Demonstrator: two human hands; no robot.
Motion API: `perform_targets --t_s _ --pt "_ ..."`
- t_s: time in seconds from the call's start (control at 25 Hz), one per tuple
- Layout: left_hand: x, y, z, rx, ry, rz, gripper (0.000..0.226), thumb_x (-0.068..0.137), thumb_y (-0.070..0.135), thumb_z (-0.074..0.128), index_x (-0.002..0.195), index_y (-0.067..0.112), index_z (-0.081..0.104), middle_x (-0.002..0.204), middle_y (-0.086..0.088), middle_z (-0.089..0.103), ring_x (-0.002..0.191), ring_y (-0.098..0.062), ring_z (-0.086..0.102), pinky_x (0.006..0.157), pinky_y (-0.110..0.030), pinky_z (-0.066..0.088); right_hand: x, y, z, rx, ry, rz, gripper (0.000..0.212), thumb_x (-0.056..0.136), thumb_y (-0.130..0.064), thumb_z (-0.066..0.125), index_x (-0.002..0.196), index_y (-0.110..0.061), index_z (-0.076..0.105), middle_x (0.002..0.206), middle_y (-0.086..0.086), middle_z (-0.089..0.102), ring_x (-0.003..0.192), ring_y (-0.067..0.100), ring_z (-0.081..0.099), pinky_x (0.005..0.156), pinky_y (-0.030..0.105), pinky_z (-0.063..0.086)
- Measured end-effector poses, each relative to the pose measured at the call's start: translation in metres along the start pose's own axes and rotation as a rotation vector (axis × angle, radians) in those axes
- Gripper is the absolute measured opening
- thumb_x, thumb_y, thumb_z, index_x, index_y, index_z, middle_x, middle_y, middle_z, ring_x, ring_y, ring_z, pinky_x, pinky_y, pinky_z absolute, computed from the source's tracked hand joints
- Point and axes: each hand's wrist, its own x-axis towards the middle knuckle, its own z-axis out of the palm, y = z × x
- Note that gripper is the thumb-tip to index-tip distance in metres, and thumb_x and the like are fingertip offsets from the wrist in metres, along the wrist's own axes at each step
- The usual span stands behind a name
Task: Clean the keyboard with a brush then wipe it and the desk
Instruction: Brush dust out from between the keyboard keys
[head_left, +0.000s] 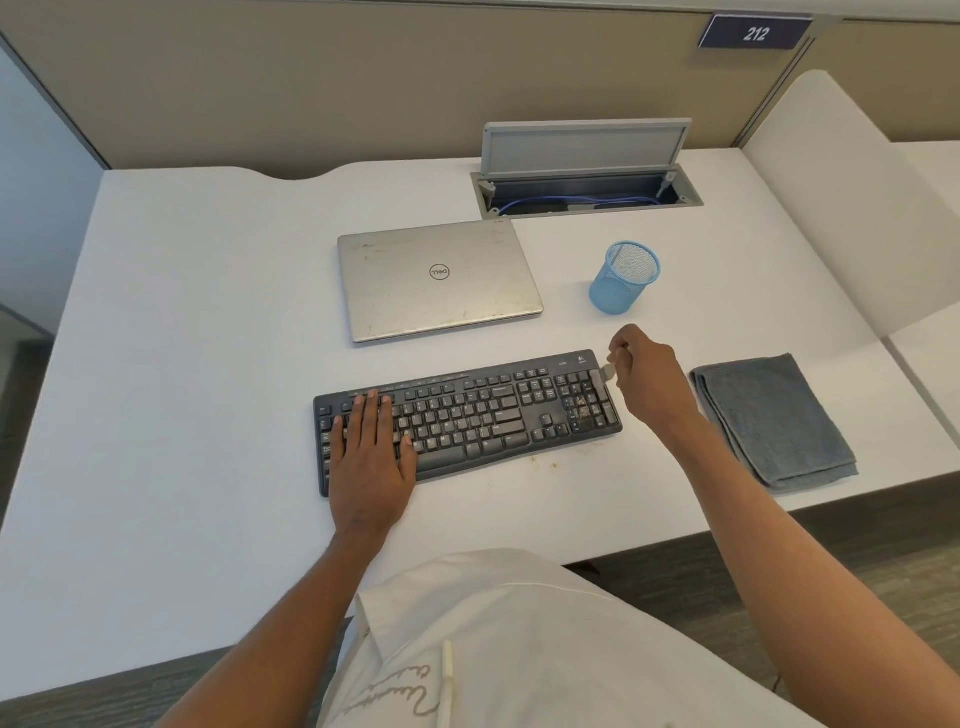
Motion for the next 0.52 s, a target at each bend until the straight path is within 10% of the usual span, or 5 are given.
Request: perform_targets --t_s 0.52 --pt "-0.001 0.0 -0.001 0.005 0.007 0.0 0.062 0.109 0.037 0.031 0.162 0.006 0.04 0.169 -0.013 0.037 0.159 -0.029 0.03 0.132 -0.053 0.017 -0.006 0.003 0.006 0.032 0.009 -0.021 0.014 0.104 -0.015 0.039 0.098 -0.018 0.051 0.084 0.007 0.067 0.076 0.031 0.063 0.067 0.045 0.053"
